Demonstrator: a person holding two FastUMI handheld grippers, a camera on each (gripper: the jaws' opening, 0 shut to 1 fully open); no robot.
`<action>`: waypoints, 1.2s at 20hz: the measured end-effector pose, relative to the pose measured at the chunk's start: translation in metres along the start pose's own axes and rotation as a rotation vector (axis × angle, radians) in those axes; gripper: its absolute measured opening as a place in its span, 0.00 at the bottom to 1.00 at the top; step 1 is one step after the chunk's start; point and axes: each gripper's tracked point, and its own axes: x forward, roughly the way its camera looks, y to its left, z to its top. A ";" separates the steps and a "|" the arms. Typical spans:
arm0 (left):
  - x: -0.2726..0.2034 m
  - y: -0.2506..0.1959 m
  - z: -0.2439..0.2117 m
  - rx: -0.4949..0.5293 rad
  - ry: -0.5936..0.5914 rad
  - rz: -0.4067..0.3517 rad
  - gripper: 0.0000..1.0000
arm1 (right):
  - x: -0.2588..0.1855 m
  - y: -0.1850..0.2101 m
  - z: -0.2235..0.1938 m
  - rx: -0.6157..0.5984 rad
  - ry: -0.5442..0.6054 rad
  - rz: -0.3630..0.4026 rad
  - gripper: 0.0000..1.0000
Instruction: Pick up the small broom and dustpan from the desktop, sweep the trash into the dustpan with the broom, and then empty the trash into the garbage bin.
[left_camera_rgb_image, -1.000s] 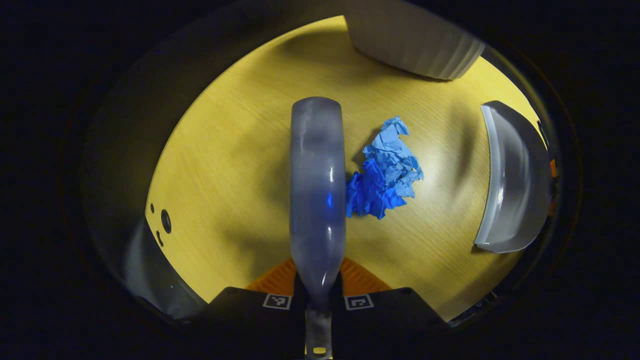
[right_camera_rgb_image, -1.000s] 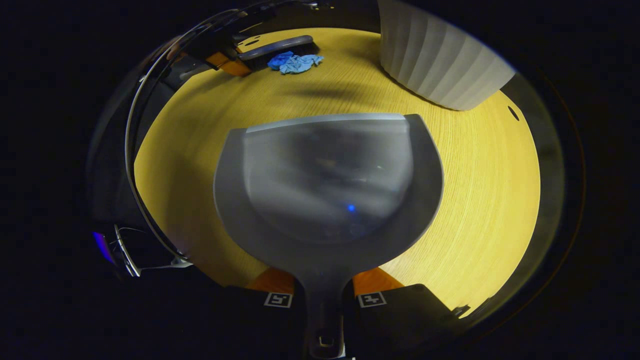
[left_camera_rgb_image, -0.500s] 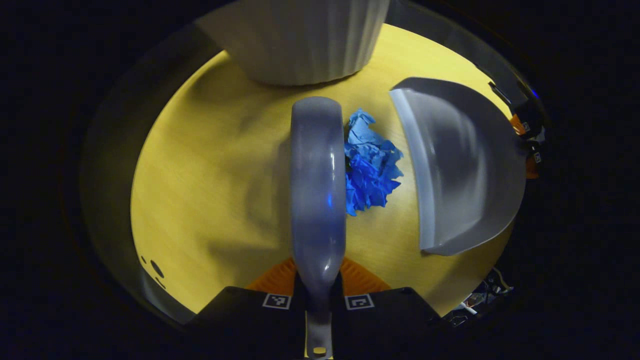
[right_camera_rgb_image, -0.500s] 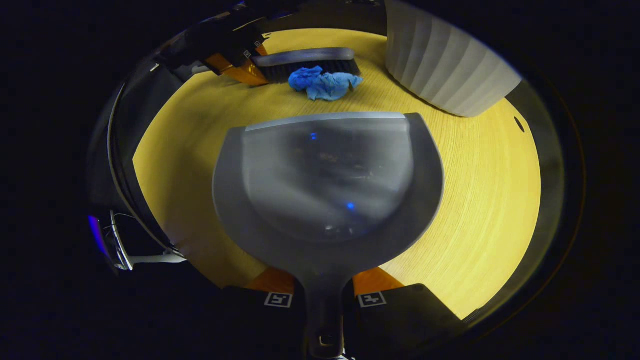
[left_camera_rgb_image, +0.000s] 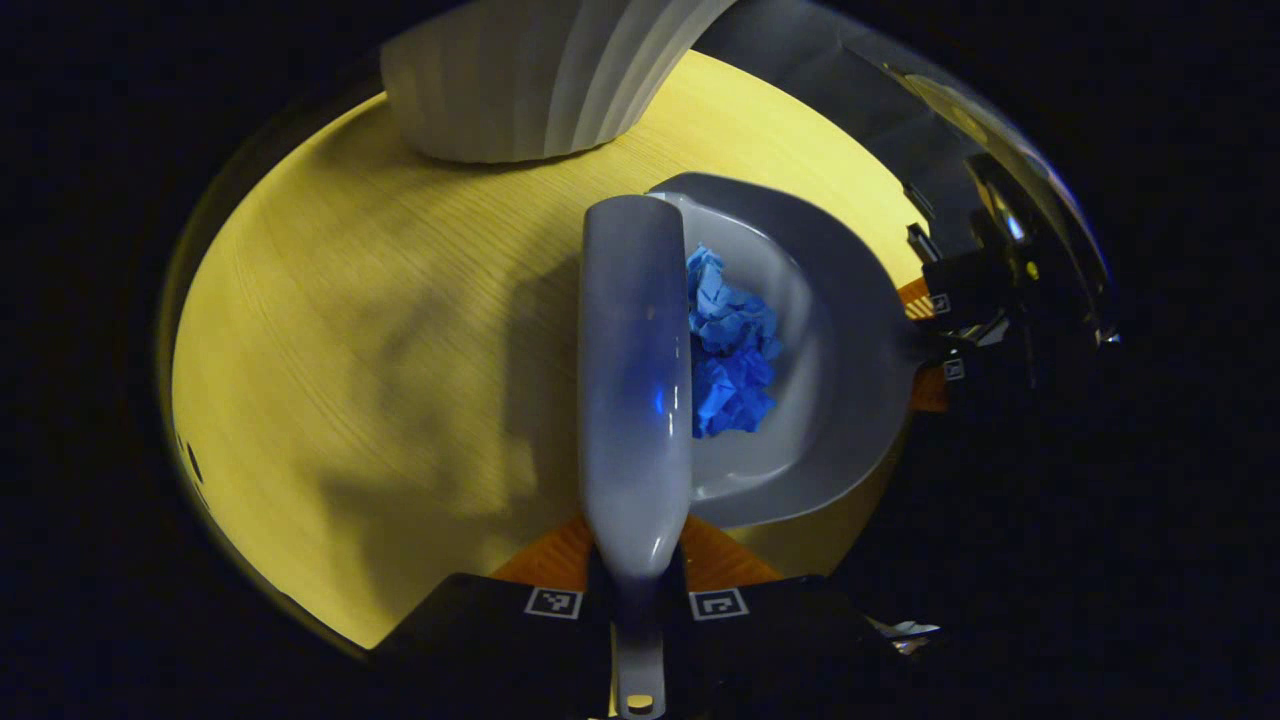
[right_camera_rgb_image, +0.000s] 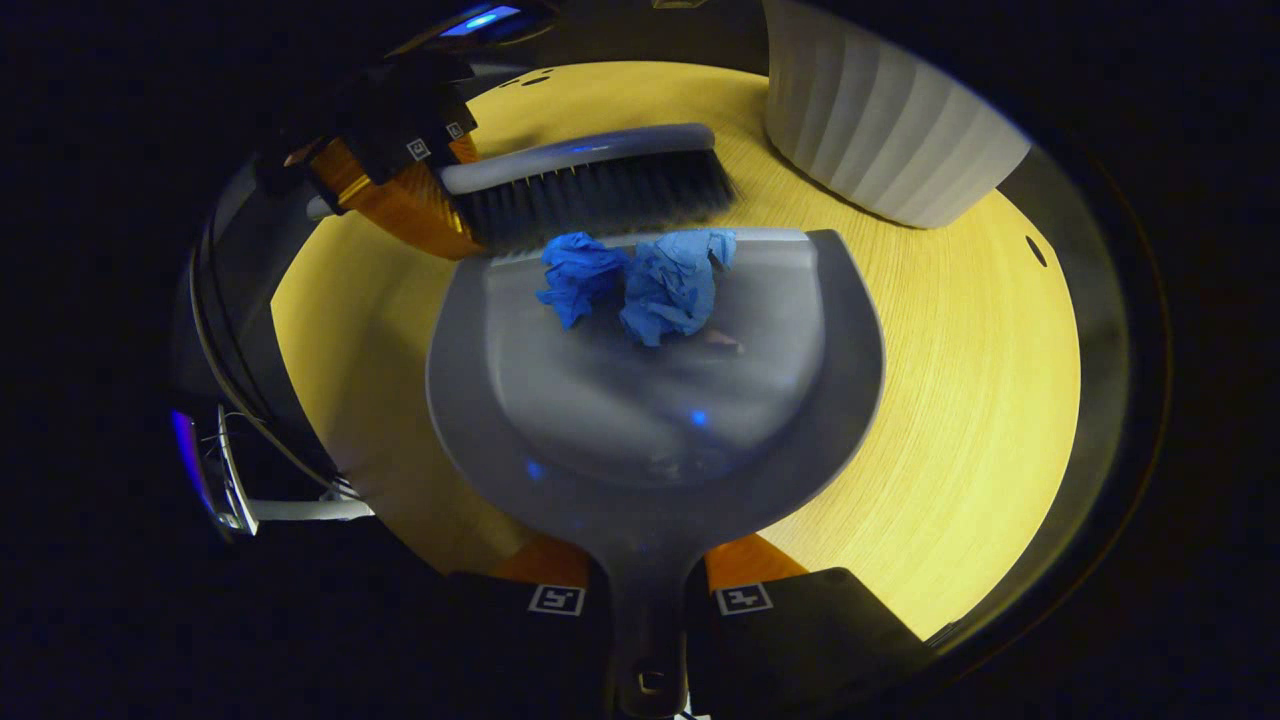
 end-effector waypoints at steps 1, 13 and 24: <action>-0.006 -0.004 -0.004 -0.014 -0.012 -0.017 0.24 | -0.001 0.001 0.000 0.001 -0.013 0.003 0.32; -0.033 -0.012 -0.072 -0.430 -0.341 0.262 0.24 | -0.043 -0.007 0.004 0.045 -0.091 -0.030 0.33; -0.001 -0.037 -0.102 -0.492 -0.299 0.258 0.24 | -0.194 -0.045 0.043 0.103 -0.129 -0.084 0.33</action>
